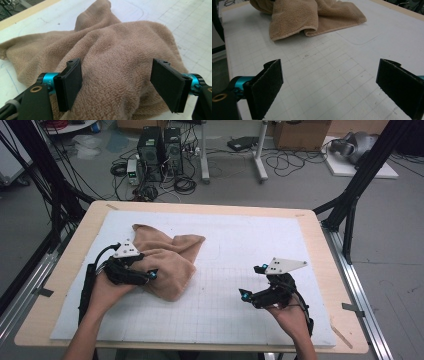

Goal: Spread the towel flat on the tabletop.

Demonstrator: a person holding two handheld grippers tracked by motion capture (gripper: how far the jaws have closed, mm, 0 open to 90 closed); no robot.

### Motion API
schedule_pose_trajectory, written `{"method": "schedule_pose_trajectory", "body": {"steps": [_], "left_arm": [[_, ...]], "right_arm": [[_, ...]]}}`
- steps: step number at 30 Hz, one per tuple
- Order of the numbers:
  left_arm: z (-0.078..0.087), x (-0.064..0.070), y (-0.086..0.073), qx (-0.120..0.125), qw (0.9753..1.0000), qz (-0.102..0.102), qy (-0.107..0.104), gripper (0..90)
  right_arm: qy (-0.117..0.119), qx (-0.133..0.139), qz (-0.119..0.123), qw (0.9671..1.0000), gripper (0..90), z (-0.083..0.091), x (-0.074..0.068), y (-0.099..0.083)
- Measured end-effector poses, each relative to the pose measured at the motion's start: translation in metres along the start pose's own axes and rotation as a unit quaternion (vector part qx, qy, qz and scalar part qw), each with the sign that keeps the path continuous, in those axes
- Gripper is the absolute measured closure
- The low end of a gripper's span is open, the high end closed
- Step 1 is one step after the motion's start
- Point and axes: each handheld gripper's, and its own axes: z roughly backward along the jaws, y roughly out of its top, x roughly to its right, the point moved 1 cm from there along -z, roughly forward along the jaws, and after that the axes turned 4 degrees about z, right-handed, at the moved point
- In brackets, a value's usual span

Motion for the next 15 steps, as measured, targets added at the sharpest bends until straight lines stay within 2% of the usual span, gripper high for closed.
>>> {"method": "schedule_pose_trajectory", "body": {"steps": [3,9,10,11,14,15], "left_arm": [[-0.006,0.000,-0.001,-0.008,1.0000,-0.003,0.004,28.0],[-0.014,-0.004,-0.006,-0.013,0.9999,0.007,0.002,33.4],[-0.014,-0.004,-0.006,-0.014,0.9999,0.005,-0.001,35.9],[-0.015,-0.004,-0.006,-0.016,0.9999,0.002,-0.003,42.7],[-0.016,-0.002,-0.006,-0.019,0.9998,-0.001,-0.004,51.2],[-0.016,-0.002,-0.006,-0.021,0.9998,-0.004,-0.005,51.2]], "right_arm": [[0.000,-0.001,-0.005,1.0000,6.3,-0.001,0.001,-0.002],[0.002,-0.002,-0.009,1.0000,6.3,-0.004,0.002,-0.006],[0.002,-0.002,-0.009,1.0000,6.3,-0.005,0.002,-0.006],[0.003,-0.002,-0.006,1.0000,6.3,-0.006,0.002,-0.006],[0.005,-0.002,-0.008,1.0000,6.3,-0.006,0.001,-0.006],[0.005,-0.002,-0.008,1.0000,6.3,-0.006,0.001,-0.006]]}}
